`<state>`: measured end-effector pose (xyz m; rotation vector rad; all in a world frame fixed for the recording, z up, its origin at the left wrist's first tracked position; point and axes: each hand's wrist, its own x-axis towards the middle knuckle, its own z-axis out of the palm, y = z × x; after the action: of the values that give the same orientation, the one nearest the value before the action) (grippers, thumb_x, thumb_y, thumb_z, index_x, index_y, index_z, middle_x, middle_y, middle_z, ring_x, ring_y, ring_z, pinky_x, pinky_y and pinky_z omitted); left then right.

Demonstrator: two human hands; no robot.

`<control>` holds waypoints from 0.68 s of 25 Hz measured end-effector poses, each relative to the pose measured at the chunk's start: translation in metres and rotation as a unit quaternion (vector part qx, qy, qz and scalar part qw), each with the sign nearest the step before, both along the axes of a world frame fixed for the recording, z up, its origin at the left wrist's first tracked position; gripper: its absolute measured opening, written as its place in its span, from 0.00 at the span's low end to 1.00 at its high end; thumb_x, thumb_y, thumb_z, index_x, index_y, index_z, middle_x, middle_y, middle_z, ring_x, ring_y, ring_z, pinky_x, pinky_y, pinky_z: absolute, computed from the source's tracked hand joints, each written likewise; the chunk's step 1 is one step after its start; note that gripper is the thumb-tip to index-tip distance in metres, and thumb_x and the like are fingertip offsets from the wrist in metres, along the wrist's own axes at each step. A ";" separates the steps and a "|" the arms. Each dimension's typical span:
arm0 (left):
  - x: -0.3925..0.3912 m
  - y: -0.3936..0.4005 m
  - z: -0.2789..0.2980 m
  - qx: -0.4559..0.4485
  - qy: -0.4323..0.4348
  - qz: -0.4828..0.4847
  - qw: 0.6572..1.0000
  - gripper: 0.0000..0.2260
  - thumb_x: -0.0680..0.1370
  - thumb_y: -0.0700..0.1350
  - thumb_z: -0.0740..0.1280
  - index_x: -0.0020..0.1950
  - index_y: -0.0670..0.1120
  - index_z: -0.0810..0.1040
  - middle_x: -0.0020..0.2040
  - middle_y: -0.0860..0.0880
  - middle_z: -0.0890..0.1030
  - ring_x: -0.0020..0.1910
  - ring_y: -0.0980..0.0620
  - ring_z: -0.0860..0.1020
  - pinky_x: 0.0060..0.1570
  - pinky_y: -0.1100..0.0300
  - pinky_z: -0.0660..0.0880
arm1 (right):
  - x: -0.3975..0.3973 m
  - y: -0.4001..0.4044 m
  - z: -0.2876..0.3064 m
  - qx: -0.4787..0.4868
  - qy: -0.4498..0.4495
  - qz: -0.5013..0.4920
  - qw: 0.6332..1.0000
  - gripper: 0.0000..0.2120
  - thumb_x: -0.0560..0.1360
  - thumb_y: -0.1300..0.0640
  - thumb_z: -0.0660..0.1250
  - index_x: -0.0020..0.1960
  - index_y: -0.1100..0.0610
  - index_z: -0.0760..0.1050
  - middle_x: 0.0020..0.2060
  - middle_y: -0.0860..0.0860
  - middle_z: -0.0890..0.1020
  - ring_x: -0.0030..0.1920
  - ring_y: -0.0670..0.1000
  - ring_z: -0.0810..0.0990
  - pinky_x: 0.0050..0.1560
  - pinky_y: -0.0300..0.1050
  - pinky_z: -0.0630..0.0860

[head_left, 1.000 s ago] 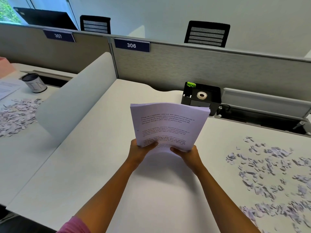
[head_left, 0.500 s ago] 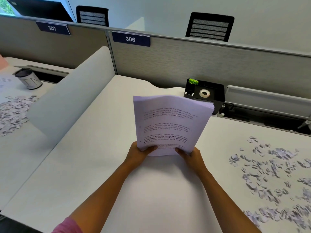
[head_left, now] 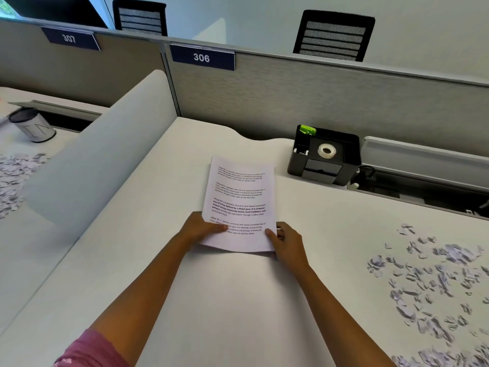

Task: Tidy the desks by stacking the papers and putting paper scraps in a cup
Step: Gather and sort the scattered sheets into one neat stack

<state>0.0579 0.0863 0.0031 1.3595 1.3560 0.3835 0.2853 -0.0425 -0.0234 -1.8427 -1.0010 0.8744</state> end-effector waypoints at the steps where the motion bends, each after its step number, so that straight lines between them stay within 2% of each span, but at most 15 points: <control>1: 0.002 0.008 0.002 0.009 0.012 0.006 1.000 0.24 0.65 0.45 0.81 0.59 0.46 0.82 0.56 0.48 0.84 0.51 0.51 0.82 0.59 0.53 0.78 | 0.001 0.003 -0.001 -0.005 0.007 -0.008 1.000 0.07 0.77 0.54 0.69 0.54 0.55 0.77 0.39 0.50 0.82 0.37 0.51 0.80 0.39 0.45 0.79; 3: 0.009 0.024 0.005 0.039 0.049 0.014 0.998 0.24 0.65 0.45 0.82 0.59 0.45 0.82 0.57 0.46 0.83 0.52 0.48 0.82 0.57 0.54 0.78 | 0.004 0.008 -0.003 -0.016 0.009 -0.027 0.999 0.12 0.77 0.57 0.68 0.60 0.55 0.76 0.41 0.50 0.83 0.39 0.53 0.82 0.44 0.50 0.80; 7: 0.030 0.049 0.005 0.087 0.130 -0.021 0.987 0.29 0.65 0.49 0.81 0.63 0.44 0.78 0.61 0.45 0.81 0.58 0.44 0.79 0.54 0.56 0.75 | 0.005 0.015 -0.003 -0.012 0.005 -0.056 0.998 0.14 0.77 0.61 0.66 0.62 0.55 0.74 0.45 0.51 0.82 0.45 0.55 0.82 0.50 0.46 0.77; 10: 0.046 0.058 0.005 0.090 0.166 -0.029 0.982 0.35 0.65 0.52 0.81 0.66 0.42 0.70 0.64 0.45 0.77 0.62 0.43 0.76 0.54 0.55 0.72 | 0.008 0.016 -0.002 -0.005 -0.002 -0.065 0.998 0.13 0.77 0.63 0.65 0.60 0.56 0.75 0.46 0.50 0.82 0.46 0.55 0.82 0.50 0.46 0.78; 13: 0.056 0.058 0.006 0.094 0.173 0.000 0.980 0.33 0.66 0.48 0.81 0.60 0.42 0.64 0.59 0.46 0.76 0.59 0.43 0.76 0.49 0.54 0.71 | 0.011 0.015 0.001 0.003 -0.009 -0.068 0.998 0.12 0.77 0.64 0.66 0.60 0.57 0.76 0.45 0.50 0.82 0.43 0.54 0.82 0.46 0.39 0.75; 15: 0.060 0.057 0.005 0.109 0.184 0.019 0.977 0.34 0.63 0.49 0.82 0.59 0.43 0.65 0.57 0.46 0.76 0.58 0.43 0.77 0.48 0.53 0.73 | 0.013 0.016 0.002 0.007 -0.019 -0.067 0.998 0.12 0.77 0.64 0.66 0.60 0.57 0.77 0.45 0.50 0.81 0.41 0.54 0.82 0.45 0.37 0.75; 17: 0.061 0.056 0.005 0.126 0.201 0.032 0.971 0.37 0.60 0.52 0.82 0.60 0.43 0.67 0.59 0.45 0.75 0.59 0.43 0.76 0.52 0.51 0.75 | 0.014 0.017 0.002 0.008 -0.025 -0.068 0.997 0.13 0.77 0.65 0.66 0.60 0.58 0.77 0.45 0.51 0.82 0.41 0.54 0.82 0.46 0.37 0.75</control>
<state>0.1186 0.1426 0.0081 1.6692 1.7328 0.3440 0.2996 -0.0259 -0.0211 -1.9038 -0.8994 0.7396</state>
